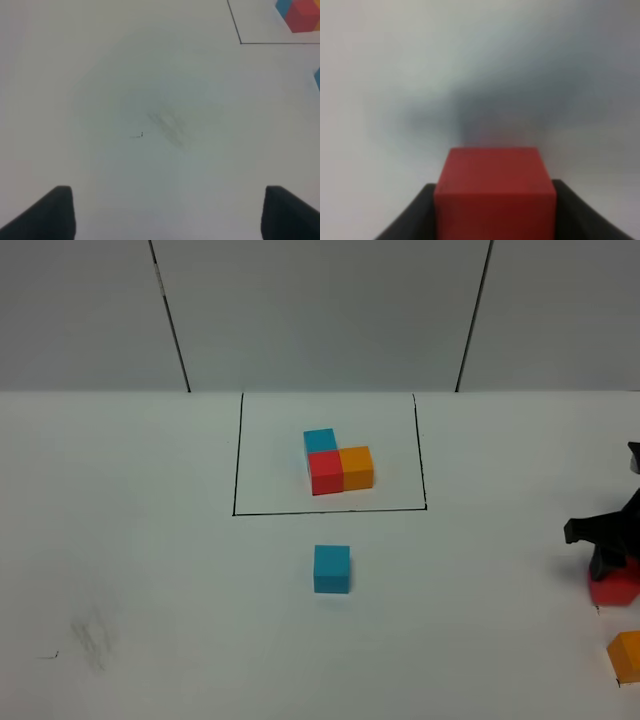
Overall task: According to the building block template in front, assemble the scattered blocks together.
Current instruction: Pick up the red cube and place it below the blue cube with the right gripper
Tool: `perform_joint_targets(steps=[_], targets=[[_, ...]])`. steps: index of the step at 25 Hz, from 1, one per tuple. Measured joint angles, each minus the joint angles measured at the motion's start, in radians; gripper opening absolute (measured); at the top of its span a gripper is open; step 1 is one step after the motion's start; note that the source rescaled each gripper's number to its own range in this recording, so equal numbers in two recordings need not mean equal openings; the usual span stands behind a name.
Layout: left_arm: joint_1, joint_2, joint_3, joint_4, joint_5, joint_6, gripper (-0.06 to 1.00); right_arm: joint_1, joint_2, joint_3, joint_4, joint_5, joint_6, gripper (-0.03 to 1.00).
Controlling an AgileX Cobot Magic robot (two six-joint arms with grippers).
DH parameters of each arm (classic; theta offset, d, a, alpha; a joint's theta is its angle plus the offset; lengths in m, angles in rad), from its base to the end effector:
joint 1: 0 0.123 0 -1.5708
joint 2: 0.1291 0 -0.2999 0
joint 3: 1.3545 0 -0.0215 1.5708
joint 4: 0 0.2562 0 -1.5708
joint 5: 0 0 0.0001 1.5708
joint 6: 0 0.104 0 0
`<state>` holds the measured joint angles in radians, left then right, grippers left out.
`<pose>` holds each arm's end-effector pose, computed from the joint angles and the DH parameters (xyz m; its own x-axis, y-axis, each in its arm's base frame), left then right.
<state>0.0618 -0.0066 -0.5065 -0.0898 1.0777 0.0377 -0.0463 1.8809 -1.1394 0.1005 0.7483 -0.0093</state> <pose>-0.0058 -0.0086 0.2745 -0.4571 -0.0332 -0.8888 0.0063 0.9992 -0.0405 0.3614 -0.0096 0.1533 -0.9801 0.1098 -0.1652 0.0979 0.9921 0.0781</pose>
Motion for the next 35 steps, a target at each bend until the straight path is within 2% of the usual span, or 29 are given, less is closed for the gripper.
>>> perform_joint_targets(steps=[4, 8, 12, 16, 19, 25, 29, 35], targets=[[0.000, 0.000, 0.000, 0.000, 0.000, 0.000, 0.79, 0.089, -0.084, -0.091, 0.000, 0.088, 0.019, 0.20], [0.000, 0.000, 0.000, 0.000, 0.000, 0.000, 0.79, 0.228, -0.150, -0.154, -0.013, 0.162, 0.133, 0.20], [0.000, 0.000, 0.000, 0.000, 0.000, 0.000, 0.79, 0.369, -0.174, -0.168, -0.058, 0.224, 0.323, 0.20], [0.000, 0.000, 0.000, 0.000, 0.000, 0.000, 0.79, 0.486, -0.175, -0.168, -0.083, 0.313, 0.574, 0.20], [0.000, 0.000, 0.000, 0.000, 0.000, 0.000, 0.79, 0.573, -0.175, -0.168, -0.101, 0.313, 0.748, 0.20], [0.000, 0.000, 0.000, 0.000, 0.000, 0.000, 0.79, 0.716, -0.151, -0.168, -0.215, 0.180, 0.996, 0.20], [0.000, 0.000, 0.000, 0.000, 0.000, 0.000, 0.79, 0.752, -0.083, -0.170, -0.208, 0.160, 1.010, 0.20], [0.000, 0.000, 0.000, 0.000, 0.000, 0.000, 0.79, 0.783, 0.017, -0.211, -0.110, 0.150, 0.883, 0.20]])
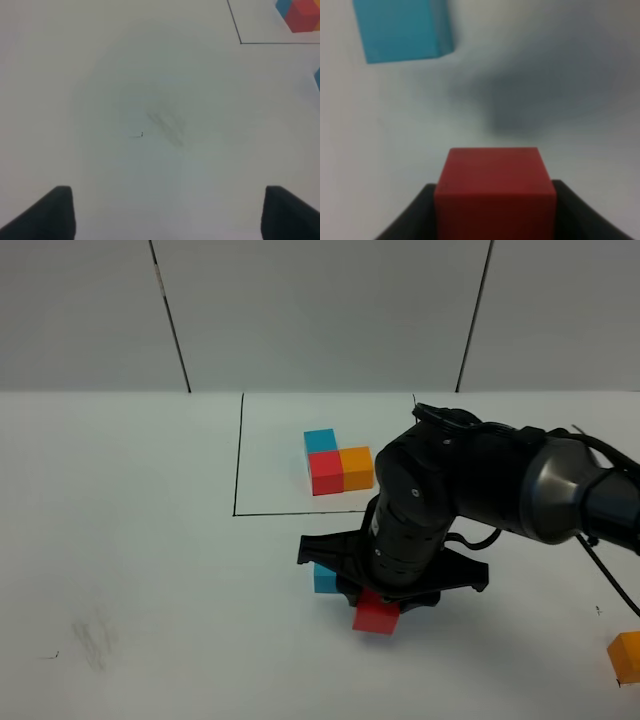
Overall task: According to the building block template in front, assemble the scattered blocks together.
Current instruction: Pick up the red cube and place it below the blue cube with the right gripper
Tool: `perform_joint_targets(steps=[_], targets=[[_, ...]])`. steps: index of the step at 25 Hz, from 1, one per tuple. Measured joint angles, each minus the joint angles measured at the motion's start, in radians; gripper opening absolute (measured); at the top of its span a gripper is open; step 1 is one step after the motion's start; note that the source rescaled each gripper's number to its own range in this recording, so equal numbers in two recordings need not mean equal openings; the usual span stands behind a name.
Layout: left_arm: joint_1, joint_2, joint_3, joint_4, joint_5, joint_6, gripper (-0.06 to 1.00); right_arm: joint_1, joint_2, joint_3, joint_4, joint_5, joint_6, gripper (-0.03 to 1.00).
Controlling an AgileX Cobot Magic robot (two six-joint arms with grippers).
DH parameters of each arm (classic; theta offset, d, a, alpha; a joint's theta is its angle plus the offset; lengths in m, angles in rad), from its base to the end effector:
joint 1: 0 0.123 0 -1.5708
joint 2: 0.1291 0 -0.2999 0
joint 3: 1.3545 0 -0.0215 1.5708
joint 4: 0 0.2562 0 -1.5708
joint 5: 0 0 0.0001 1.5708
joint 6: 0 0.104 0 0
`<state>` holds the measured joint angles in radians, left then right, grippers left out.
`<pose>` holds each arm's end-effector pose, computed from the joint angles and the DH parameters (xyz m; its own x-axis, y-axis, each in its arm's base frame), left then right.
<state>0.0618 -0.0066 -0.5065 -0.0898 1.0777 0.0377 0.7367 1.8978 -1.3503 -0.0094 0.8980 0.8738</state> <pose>-0.0058 -0.0086 0.2745 -0.4571 -0.0332 -0.8888 0.0063 0.9992 -0.0405 0.2916 0.2635 0.1960 -0.9797 0.1414 -0.1418 0.1189 0.9805 0.1563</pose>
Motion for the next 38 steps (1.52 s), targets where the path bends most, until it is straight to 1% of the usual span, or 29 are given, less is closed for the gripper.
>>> perform_joint_targets(steps=[3, 8, 12, 17, 19, 22, 30, 33, 38], targets=[[0.000, 0.000, 0.000, 0.000, 0.000, 0.000, 0.79, 0.016, 0.042, -0.049, 0.015, 0.006, -0.041, 0.20], [0.000, 0.000, 0.000, 0.000, 0.000, 0.000, 0.79, 0.043, 0.088, -0.126, 0.029, 0.014, -0.070, 0.20], [0.000, 0.000, 0.000, 0.000, 0.000, 0.000, 0.79, 0.049, 0.125, -0.164, 0.031, 0.008, -0.076, 0.20], [0.000, 0.000, 0.000, 0.000, 0.000, 0.000, 0.79, 0.049, 0.187, -0.204, 0.027, 0.033, -0.077, 0.20], [0.000, 0.000, 0.000, 0.000, 0.000, 0.000, 0.79, 0.049, 0.200, -0.215, 0.023, 0.041, -0.067, 0.20], [0.000, 0.000, 0.000, 0.000, 0.000, 0.000, 0.79, 0.049, 0.219, -0.224, 0.001, 0.052, -0.024, 0.20], [0.000, 0.000, 0.000, 0.000, 0.000, 0.000, 0.79, 0.049, 0.244, -0.224, -0.008, 0.045, 0.033, 0.20], [0.000, 0.000, 0.000, 0.000, 0.000, 0.000, 0.79, 0.049, 0.245, -0.224, -0.028, 0.031, 0.041, 0.20], [0.000, 0.000, 0.000, 0.000, 0.000, 0.000, 0.79, 0.049, 0.271, -0.224, -0.033, 0.025, 0.046, 0.20]])
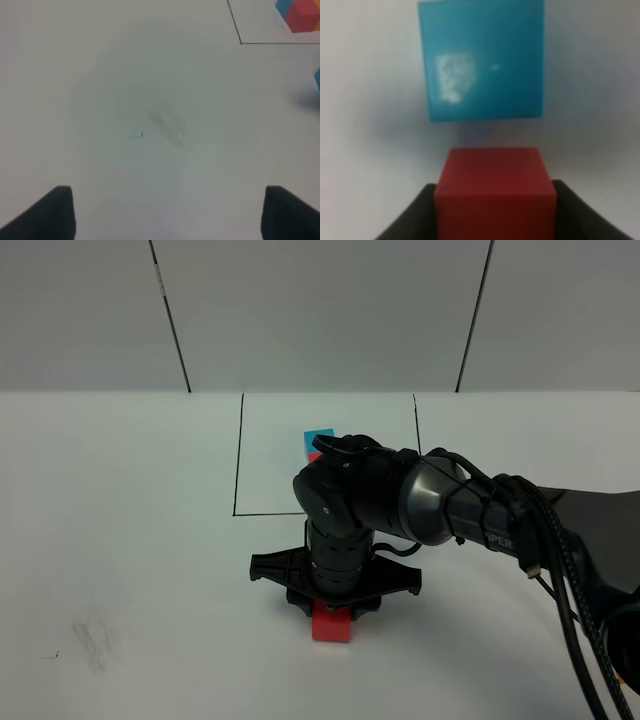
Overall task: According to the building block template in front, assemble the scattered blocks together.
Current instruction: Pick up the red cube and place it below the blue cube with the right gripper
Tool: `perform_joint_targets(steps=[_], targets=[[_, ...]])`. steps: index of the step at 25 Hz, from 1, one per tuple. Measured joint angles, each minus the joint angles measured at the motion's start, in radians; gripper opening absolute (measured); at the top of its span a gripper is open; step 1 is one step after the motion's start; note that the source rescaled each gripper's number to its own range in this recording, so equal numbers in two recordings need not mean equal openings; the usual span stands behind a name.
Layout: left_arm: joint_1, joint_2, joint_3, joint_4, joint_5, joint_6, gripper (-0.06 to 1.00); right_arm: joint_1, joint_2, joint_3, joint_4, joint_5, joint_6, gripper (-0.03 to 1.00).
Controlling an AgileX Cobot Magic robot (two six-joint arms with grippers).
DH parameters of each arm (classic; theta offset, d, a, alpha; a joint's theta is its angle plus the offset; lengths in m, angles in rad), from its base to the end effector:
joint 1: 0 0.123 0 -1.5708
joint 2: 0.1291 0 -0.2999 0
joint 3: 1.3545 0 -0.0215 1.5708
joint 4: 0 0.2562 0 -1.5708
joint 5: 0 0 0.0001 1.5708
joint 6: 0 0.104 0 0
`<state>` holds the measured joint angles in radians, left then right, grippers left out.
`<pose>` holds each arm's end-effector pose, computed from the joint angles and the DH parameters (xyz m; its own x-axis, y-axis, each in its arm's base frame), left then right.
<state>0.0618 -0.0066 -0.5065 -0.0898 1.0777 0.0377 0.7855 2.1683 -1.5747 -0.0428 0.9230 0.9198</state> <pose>-0.0058 -0.0086 0.2745 -0.4571 -0.0332 -0.8888 0.0063 0.9992 -0.0405 0.3195 0.3145 0.1388 -0.9867 0.1150 -0.1149 0.1051 0.9905 0.0890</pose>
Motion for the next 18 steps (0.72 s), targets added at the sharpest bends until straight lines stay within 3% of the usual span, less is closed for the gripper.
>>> perform_joint_targets(steps=[18], targets=[[0.000, 0.000, 0.000, 0.000, 0.000, 0.000, 0.79, 0.000, 0.029, -0.016, -0.017, -0.017, 0.005, 0.20]])
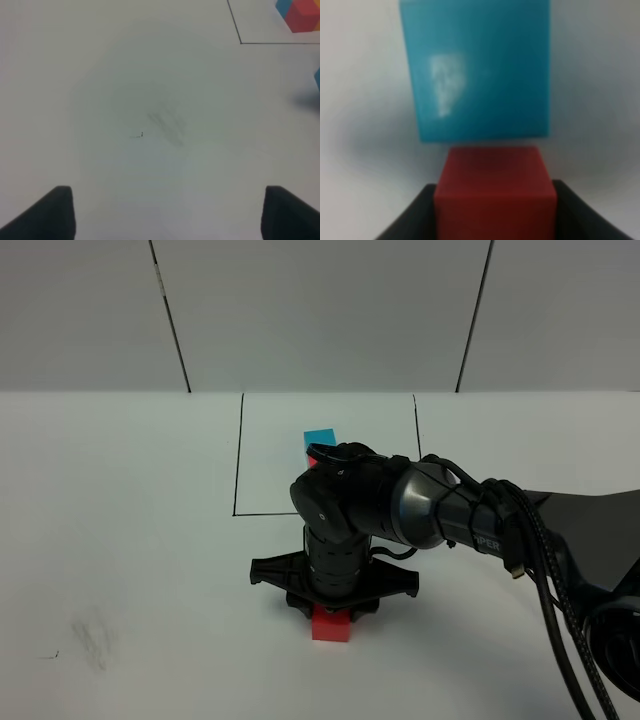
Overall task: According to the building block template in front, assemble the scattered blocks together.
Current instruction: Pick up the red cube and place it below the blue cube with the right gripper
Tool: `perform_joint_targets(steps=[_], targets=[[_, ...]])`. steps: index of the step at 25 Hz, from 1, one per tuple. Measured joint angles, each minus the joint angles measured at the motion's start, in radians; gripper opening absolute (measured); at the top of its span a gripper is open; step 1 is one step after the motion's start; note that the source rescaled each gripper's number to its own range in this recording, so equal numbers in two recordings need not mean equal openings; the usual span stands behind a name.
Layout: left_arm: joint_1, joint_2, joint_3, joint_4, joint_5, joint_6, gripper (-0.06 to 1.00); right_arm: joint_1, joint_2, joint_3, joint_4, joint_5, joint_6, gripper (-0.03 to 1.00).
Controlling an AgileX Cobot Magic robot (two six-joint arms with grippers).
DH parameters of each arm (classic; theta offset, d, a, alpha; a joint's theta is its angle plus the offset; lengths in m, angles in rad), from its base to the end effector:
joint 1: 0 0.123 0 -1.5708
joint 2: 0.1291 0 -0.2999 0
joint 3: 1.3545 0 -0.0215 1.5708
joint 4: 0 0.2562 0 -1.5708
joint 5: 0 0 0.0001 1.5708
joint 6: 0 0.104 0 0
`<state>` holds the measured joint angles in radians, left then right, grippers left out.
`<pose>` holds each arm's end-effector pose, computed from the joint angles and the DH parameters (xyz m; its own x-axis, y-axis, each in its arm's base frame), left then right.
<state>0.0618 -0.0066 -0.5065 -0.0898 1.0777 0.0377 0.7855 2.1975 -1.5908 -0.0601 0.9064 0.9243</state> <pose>-0.0058 -0.0086 0.2745 -0.4571 -0.0332 -0.8888 0.0063 0.9992 -0.0405 0.3243 0.3174 0.1299 -0.9857 0.1094 -0.1280 0.0993 0.9916 0.0831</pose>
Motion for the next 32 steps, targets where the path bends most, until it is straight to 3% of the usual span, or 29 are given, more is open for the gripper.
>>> perform_joint_targets(steps=[22, 32], targets=[[0.000, 0.000, 0.000, 0.000, 0.000, 0.000, 0.79, -0.017, 0.000, -0.023, -0.031, 0.011, 0.011, 0.20], [0.000, 0.000, 0.000, 0.000, 0.000, 0.000, 0.79, -0.017, 0.018, -0.024, 0.001, -0.013, 0.001, 0.20]])
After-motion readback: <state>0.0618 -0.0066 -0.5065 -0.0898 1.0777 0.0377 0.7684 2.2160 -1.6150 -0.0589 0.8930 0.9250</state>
